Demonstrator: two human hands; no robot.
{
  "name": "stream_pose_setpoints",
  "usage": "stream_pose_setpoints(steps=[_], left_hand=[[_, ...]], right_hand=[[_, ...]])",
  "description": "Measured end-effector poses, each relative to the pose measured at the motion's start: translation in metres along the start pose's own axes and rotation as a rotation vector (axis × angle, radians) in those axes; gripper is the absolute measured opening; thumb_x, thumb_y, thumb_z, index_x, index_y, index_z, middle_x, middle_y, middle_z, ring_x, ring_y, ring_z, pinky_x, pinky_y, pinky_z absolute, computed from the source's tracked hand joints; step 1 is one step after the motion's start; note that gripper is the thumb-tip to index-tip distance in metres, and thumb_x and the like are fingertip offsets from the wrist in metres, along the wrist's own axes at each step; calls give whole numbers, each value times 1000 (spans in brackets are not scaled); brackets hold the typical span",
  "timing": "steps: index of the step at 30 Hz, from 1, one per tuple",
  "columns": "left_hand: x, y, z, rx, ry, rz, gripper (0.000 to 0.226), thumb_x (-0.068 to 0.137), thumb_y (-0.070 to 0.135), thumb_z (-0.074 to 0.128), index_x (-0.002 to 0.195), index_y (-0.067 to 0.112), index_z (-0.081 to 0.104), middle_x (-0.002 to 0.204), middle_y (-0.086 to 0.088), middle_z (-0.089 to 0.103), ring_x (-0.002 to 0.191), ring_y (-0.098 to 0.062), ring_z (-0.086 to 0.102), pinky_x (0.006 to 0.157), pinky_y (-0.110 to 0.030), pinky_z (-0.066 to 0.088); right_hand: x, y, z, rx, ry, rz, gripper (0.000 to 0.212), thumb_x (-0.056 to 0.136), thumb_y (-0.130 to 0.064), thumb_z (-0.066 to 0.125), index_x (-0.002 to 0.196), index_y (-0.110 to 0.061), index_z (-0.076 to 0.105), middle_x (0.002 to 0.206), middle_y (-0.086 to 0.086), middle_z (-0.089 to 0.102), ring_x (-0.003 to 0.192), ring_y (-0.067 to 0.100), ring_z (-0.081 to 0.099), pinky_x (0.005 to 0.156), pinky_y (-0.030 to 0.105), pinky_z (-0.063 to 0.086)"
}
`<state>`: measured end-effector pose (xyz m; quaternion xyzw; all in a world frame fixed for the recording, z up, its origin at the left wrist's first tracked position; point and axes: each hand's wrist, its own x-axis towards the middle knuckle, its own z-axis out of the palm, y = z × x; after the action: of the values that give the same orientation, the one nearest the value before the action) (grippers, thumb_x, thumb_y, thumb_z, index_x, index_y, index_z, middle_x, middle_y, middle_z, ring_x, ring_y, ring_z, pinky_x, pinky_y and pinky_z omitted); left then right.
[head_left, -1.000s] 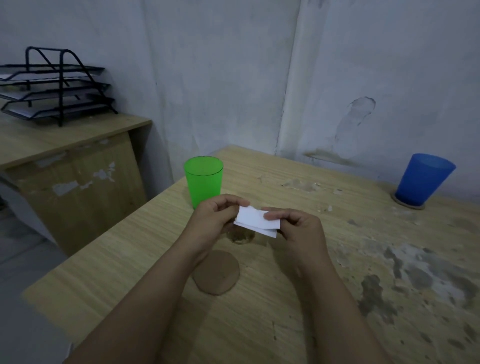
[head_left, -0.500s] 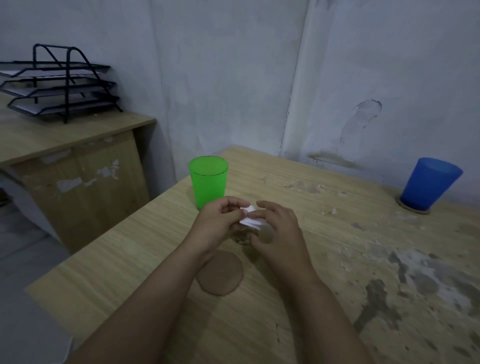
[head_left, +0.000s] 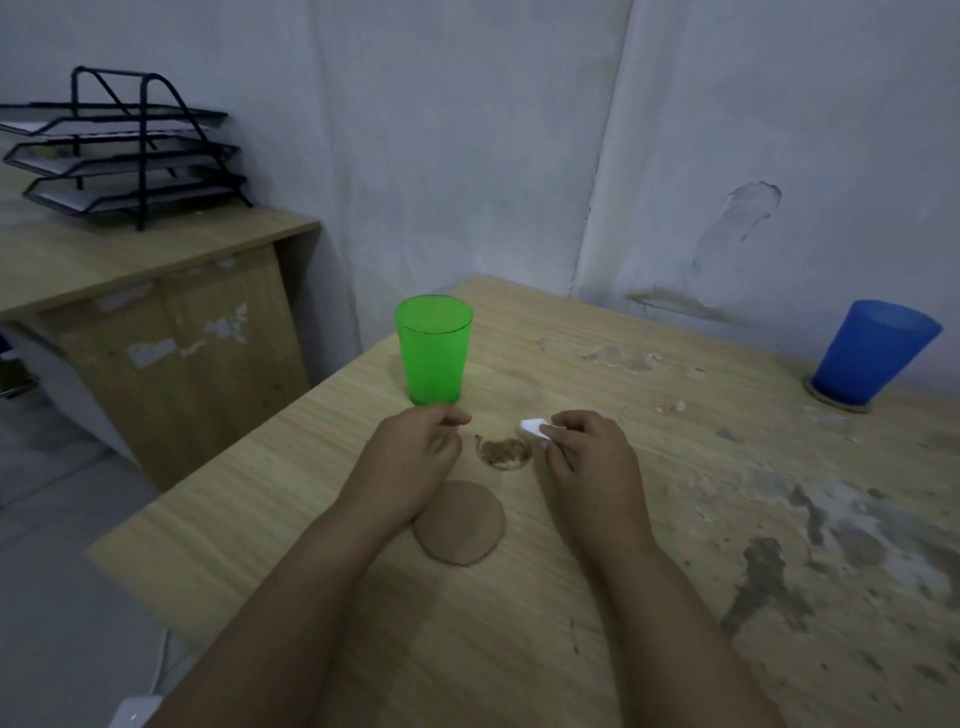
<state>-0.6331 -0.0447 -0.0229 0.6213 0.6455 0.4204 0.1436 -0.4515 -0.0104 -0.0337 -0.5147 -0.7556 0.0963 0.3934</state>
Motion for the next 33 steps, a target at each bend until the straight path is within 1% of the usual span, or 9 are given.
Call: stream_pose_setpoints(steps=[5,8,11,14,19,22,25,28,33], left_hand=[[-13,-4,9,124,-13,35,26,94,19,51,117,13,64,117,-4,65,108,-19,57,89,-22,38],[-14,-2,12,168,8,0,24,96,22,46,111,15,64,113,-5,65,105,-21,58,86,-30,44],[-19,-2,11,216,0,6,25,97,26,44,109,16,64,112,-4,65,104,-21,57,84,-32,44],[-30,-2,11,220,11,-2,27,96,34,44,108,18,62,112,-1,64,105,-18,57,84,-31,42],[-35,2,14,306,-6,-83,46,95,40,40,131,14,52,136,-4,53,125,-18,47,101,-31,35],[-32,4,14,311,16,-89,42,95,33,40,129,12,53,134,-5,55,123,-19,49,100,-31,36],[-32,6,15,267,37,-118,36,95,26,39,124,13,57,128,-5,58,117,-20,52,94,-30,38],[-31,7,15,249,56,-119,32,94,21,41,117,12,61,123,-7,60,112,-23,54,90,-32,40],[-28,2,16,270,2,-112,39,93,22,42,128,14,57,140,-2,51,127,-17,45,104,-29,33]], right_hand=[[-3,0,-5,-63,59,-9,21,82,-4,61,97,-11,74,103,5,61,97,15,34,80,17,25],[-2,1,-3,-123,-3,0,16,83,-3,60,91,-4,74,93,11,61,91,25,45,74,24,30],[2,3,5,-187,-134,34,21,89,-13,55,98,-3,72,100,13,61,99,29,50,81,33,38],[2,1,8,-189,-110,61,23,89,-13,52,98,-4,71,100,12,62,99,28,50,81,34,38],[8,-13,15,-199,-140,118,21,87,-7,47,94,0,66,103,17,60,101,30,52,79,33,35],[19,-20,21,-149,-194,130,24,86,-9,47,97,0,67,105,19,63,100,30,57,79,32,37],[22,-28,21,-56,-308,-25,24,85,-7,51,97,-2,71,106,20,67,99,31,60,85,34,43],[14,-28,14,-13,-381,-188,22,83,-5,53,93,-5,73,99,18,68,95,31,60,83,34,41],[20,-5,0,-118,-455,-191,23,84,-6,52,99,-3,69,106,19,64,102,30,57,90,34,37]])
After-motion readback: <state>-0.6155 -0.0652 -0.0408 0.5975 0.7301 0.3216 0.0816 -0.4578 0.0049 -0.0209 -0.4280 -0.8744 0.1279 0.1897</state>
